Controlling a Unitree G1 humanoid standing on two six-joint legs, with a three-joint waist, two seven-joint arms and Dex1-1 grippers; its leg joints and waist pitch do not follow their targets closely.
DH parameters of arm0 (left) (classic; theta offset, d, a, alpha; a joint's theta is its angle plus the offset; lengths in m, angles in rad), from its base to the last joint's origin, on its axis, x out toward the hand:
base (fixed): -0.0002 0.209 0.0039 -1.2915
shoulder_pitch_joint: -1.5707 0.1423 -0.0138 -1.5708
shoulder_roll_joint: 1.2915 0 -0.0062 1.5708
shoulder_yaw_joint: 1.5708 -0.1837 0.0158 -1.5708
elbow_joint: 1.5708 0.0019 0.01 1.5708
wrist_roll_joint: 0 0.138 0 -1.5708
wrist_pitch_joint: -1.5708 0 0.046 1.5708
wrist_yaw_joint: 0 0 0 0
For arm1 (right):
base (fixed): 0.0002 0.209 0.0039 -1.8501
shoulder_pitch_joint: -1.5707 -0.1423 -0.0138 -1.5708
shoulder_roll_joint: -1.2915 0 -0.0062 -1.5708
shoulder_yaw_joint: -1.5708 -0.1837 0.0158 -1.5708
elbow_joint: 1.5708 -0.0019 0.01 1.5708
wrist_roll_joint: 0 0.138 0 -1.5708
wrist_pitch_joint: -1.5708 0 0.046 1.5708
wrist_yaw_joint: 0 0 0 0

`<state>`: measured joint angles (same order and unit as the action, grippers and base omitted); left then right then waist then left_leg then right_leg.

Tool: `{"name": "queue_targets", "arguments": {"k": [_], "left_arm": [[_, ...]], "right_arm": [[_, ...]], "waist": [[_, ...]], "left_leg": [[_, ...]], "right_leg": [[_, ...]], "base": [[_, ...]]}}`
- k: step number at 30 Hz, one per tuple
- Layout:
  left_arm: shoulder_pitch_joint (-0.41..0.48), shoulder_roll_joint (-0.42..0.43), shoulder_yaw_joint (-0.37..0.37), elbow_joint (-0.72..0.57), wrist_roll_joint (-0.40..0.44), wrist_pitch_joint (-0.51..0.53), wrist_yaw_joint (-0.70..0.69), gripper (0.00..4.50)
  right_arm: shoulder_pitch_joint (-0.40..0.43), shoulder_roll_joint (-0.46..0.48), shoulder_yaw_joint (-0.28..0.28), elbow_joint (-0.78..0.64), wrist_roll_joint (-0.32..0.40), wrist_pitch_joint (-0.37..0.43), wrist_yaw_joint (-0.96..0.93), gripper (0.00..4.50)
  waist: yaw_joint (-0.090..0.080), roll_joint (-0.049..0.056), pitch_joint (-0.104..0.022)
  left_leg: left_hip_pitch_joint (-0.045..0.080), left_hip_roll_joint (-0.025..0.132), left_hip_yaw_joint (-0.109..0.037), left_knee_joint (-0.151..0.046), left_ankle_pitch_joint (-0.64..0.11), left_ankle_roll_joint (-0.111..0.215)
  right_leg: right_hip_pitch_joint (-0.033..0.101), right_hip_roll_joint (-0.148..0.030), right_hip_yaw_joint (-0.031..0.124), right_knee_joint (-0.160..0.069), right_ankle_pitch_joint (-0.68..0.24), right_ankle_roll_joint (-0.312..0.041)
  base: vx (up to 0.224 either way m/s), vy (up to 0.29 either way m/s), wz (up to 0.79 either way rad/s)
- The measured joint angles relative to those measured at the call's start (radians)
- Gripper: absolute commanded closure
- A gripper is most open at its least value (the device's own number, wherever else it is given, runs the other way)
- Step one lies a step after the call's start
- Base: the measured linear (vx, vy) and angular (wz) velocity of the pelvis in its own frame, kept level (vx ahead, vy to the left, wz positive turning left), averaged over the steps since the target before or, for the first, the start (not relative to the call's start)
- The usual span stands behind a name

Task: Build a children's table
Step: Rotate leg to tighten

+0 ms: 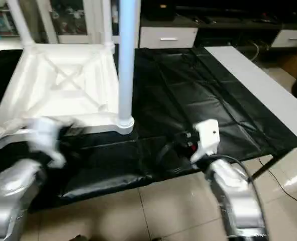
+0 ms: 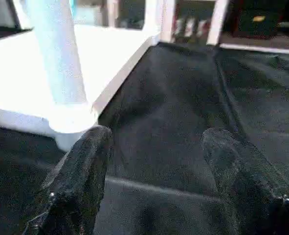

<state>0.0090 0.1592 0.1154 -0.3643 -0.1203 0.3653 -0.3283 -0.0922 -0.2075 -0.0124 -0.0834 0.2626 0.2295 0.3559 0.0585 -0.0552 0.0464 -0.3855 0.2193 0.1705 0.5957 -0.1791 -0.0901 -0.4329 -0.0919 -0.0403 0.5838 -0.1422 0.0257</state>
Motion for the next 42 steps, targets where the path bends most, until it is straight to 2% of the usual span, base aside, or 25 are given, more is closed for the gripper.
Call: {"name": "queue_targets", "arguments": {"k": [6, 10, 16, 17, 19, 20, 21, 23, 24, 25, 26, 27, 28, 29, 30, 31, 32, 34, 35, 37, 38, 39, 40, 41, 42], "left_arm": [[0.092, -0.026, 0.017, -0.037, 0.079, 0.031, 0.114, 2.9], [0.029, -0.049, 0.029, -0.033, 0.097, 0.0, 0.181, 2.9], [-0.065, -0.059, -0.003, 0.042, 0.116, -0.09, 0.202, 2.9], [-0.063, -0.068, -0.016, 0.043, 0.116, -0.084, 0.202, 2.9], [-0.052, -0.079, -0.042, 0.042, 0.115, -0.082, 0.201, 2.9], [-0.046, -0.082, -0.047, 0.042, 0.115, -0.082, 0.202, 2.9], [-0.045, -0.082, -0.047, 0.042, 0.115, -0.082, 0.203, 2.9], [-0.046, -0.08, -0.046, 0.042, 0.116, -0.092, 0.203, 2.9], [-0.046, -0.076, -0.044, 0.043, 0.116, -0.098, 0.204, 2.9], [-0.045, -0.069, -0.041, 0.043, 0.117, -0.105, 0.206, 2.9], [-0.046, -0.06, -0.038, 0.044, 0.128, -0.108, 0.213, 2.9], [-0.046, -0.052, -0.032, 0.048, 0.14, -0.108, 0.221, 2.9], [-0.046, -0.041, -0.032, 0.051, 0.154, -0.108, 0.227, 2.9], [-0.051, -0.035, -0.035, 0.053, 0.166, -0.108, 0.229, 2.9], [-0.054, -0.034, -0.037, 0.054, 0.174, -0.108, 0.231, 2.9], [-0.056, -0.031, -0.041, 0.055, 0.182, -0.108, 0.232, 2.9], [-0.058, -0.033, -0.054, 0.062, 0.193, -0.106, 0.234, 2.9], [-0.064, -0.034, -0.067, 0.065, 0.194, -0.104, 0.234, 2.9], [-0.072, -0.039, -0.07, 0.064, 0.191, -0.103, 0.233, 2.9], [-0.073, -0.042, -0.069, 0.065, 0.176, -0.103, 0.23, 2.9], [-0.071, -0.041, -0.063, 0.065, 0.163, -0.098, 0.224, 2.9], [-0.067, -0.041, -0.057, 0.064, 0.16, -0.081, 0.224, 2.9], [-0.055, -0.042, -0.051, 0.064, 0.159, -0.059, 0.225, 2.9], [-0.036, -0.048, -0.05, 0.065, 0.16, -0.027, 0.225, 2.9], [-0.036, -0.051, -0.055, 0.067, 0.16, -0.01, 0.225, 2.9]], "right_arm": [[-0.004, 0.055, 0.007, 0.005, 0.003, -0.028, -0.019, 1.27], [0.01, 0.08, 0.04, 0.004, 0.011, -0.038, -0.005, 1.27], [0.027, 0.073, 0.051, 0.003, 0.002, -0.056, 0.004, 1.27], [0.044, 0.065, 0.042, -0.006, 0.002, -0.062, 0.004, 1.27], [0.064, 0.05, 0.028, -0.011, 0.002, -0.067, 0.005, 1.27], [0.064, 0.041, 0.019, -0.011, 0.002, -0.069, 0.006, 1.27], [0.064, 0.037, 0.017, -0.012, 0.002, -0.071, 0.007, 1.27], [0.064, 0.029, 0.008, -0.012, 0.001, -0.081, 0.014, 1.27], [0.064, 0.029, 0.009, -0.012, 0.001, -0.081, 0.016, 1.27], [0.063, 0.038, 0.012, -0.012, 0.001, -0.083, 0.019, 1.27], [0.057, 0.046, 0.034, -0.012, 0.001, -0.083, 0.025, 1.27], [0.049, 0.049, 0.046, -0.012, 0.001, -0.083, 0.026, 1.27], [0.043, 0.048, 0.047, -0.012, 0.001, -0.086, 0.026, 1.27], [0.042, 0.045, 0.041, -0.014, 0.001, -0.092, 0.025, 1.27], [0.041, 0.044, 0.035, -0.014, 0.003, -0.094, 0.024, 1.27], [0.039, 0.05, 0.026, -0.014, 0.006, -0.094, 0.022, 1.27], [0.032, 0.051, 0.017, -0.014, 0.008, -0.093, 0.021, 1.27], [0.035, 0.057, 0.018, -0.011, 0.009, -0.09, 0.02, 1.27], [0.035, 0.058, 0.018, -0.012, 0.009, -0.09, 0.019, 1.27], [0.034, 0.059, 0.018, -0.012, 0.008, -0.09, 0.014, 1.27], [0.031, 0.06, 0.018, -0.011, 0.006, -0.09, 0.005, 1.27], [0.028, 0.061, 0.018, -0.01, 0.006, -0.09, -0.001, 1.27], [0.025, 0.06, 0.018, -0.007, 0.006, -0.09, -0.004, 1.27], [0.026, 0.058, 0.014, -0.003, 0.005, -0.09, -0.008, 1.27], [0.027, 0.055, 0.002, -0.003, 0.005, -0.09, -0.011, 1.27]], "waist": [[-0.002, -0.006, -0.002], [0.0, -0.014, -0.006], [-0.006, -0.006, -0.006], [-0.007, -0.001, -0.006], [-0.006, 0.002, -0.004], [0.002, 0.007, -0.002], [0.012, 0.011, 0.0], [0.029, 0.043, 0.003], [0.03, 0.054, 0.007], [0.021, 0.057, 0.008], [0.005, 0.056, 0.011], [0.003, 0.062, 0.014], [0.003, 0.062, 0.012], [0.01, 0.062, 0.009], [0.018, 0.053, 0.005], [0.028, 0.037, -0.002], [0.033, 0.03, 0.001], [0.051, 0.039, 0.005], [0.07, 0.041, 0.004], [0.097, 0.043, 0.002], [0.116, 0.037, -0.001], [0.125, 0.031, -0.002], [0.129, 0.028, 0.001], [0.136, 0.033, 0.008], [0.131, 0.043, 0.012]], "left_leg": [[-0.002, -0.001, -0.002, 0.0, 0.0, 0.0], [-0.002, -0.002, -0.003, 0.0, 0.0, 0.0], [-0.001, -0.009, -0.005, 0.001, 0.0, 0.0], [-0.014, -0.018, -0.025, 0.001, 0.0, 0.002], [-0.023, -0.032, -0.048, 0.001, 0.005, 0.015], [-0.03, -0.039, -0.056, 0.011, 0.002, 0.036], [-0.039, -0.045, -0.061, 0.037, -0.016, 0.067], [-0.052, -0.049, -0.065, 0.081, -0.035, 0.098], [-0.049, -0.057, -0.066, 0.086, -0.029, 0.088], [-0.042, -0.077, -0.067, 0.081, -0.029, 0.092], [-0.041, -0.108, -0.081, 0.06, -0.014, 0.116], [-0.038, -0.125, -0.092, 0.048, -0.005, 0.131], [-0.036, -0.137, -0.105, 0.046, -0.001, 0.139], [-0.039, -0.162, -0.11, 0.042, 0.005, 0.15], [-0.044, -0.19, -0.109, 0.039, 0.011, 0.156], [-0.051, -0.2, -0.079, 0.037, 0.01, 0.157], [-0.054, -0.207, -0.047, 0.036, 0.017, 0.167], [-0.065, -0.194, -0.005, 0.028, 0.017, 0.167], [-0.082, -0.177, 0.016, 0.027, 0.017, 0.167], [-0.109, -0.15, 0.03, 0.021, 0.018, 0.165], [-0.126, -0.148, 0.032, 0.006, 0.028, 0.149], [-0.134, -0.148, 0.036, -0.001, 0.031, 0.141], [-0.141, -0.152, 0.014, 0.059, -0.013, 0.073], [-0.12, -0.148, -0.057, 0.175, -0.038, 0.039], [-0.084, -0.133, -0.097, 0.218, -0.046, 0.038]], "right_leg": [[0.001, 0.0, -0.001, -0.006, 0.0, 0.001], [0.002, 0.0, -0.002, -0.007, 0.0, 0.001], [0.003, -0.002, 0.002, -0.009, 0.0, 0.001], [0.01, -0.014, -0.02, -0.012, -0.001, 0.002], [0.025, -0.044, -0.063, -0.021, 0.004, 0.01], [0.032, -0.065, -0.082, -0.022, 0.009, 0.019], [0.037, -0.082, -0.092, -0.023, 0.012, 0.026], [0.066, -0.115, -0.127, -0.025, 0.007, 0.049], [0.085, -0.126, -0.136, -0.03, 0.001, 0.057], [0.094, -0.123, -0.134, -0.031, -0.018, 0.06], [0.096, -0.114, -0.119, -0.002, -0.088, 0.009], [0.071, -0.081, -0.1, 0.084, -0.13, -0.015], [0.057, -0.024, -0.088, 0.165, -0.144, -0.018], [0.052, 0.048, -0.078, 0.197, -0.152, -0.021], [0.051, 0.089, -0.074, 0.184, -0.153, -0.023], [0.054, 0.115, -0.06, 0.15, -0.151, -0.027], [0.052, 0.119, -0.032, 0.152, -0.168, -0.089], [0.044, 0.096, -0.021, 0.183, -0.182, -0.091], [0.034, 0.082, -0.022, 0.216, -0.188, -0.085], [0.035, 0.073, -0.029, 0.223, -0.193, -0.081], [0.037, 0.063, -0.031, 0.204, -0.208, -0.08], [0.032, 0.049, -0.034, 0.182, -0.214, -0.057], [0.029, 0.032, -0.043, 0.182, -0.205, -0.045], [0.045, 0.03, -0.048, 0.181, -0.2, -0.038], [0.056, 0.029, -0.062, 0.174, -0.197, -0.037]], "base": [[0.0, 0.0, 0.0], [0.0, 0.0, 0.0], [0.0, 0.0, 0.0], [0.0, 0.0, 0.0], [0.012, 0.044, 0.39], [0.019, 0.062, 0.47], [0.01, 0.111, 0.44], [0.015, 0.176, 0.44], [0.025, 0.219, 0.55], [0.051, 0.238, 0.66], [0.051, 0.238, 0.66], [0.058, 0.211, 0.67], [0.01, 0.161, 0.6], [0.01, 0.161, 0.6], [-0.034, 0.13, 0.53], [-0.062, 0.065, 0.43], [-0.062, 0.065, 0.43], [-0.125, 0.029, 0.54], [-0.137, 0.012, 0.6], [-0.147, -0.072, 0.43], [-0.155, -0.083, 0.38], [-0.116, -0.087, 0.31], [-0.078, -0.053, 0.01], [-0.078, -0.053, 0.01], [-0.108, 0.026, -0.3]]}}
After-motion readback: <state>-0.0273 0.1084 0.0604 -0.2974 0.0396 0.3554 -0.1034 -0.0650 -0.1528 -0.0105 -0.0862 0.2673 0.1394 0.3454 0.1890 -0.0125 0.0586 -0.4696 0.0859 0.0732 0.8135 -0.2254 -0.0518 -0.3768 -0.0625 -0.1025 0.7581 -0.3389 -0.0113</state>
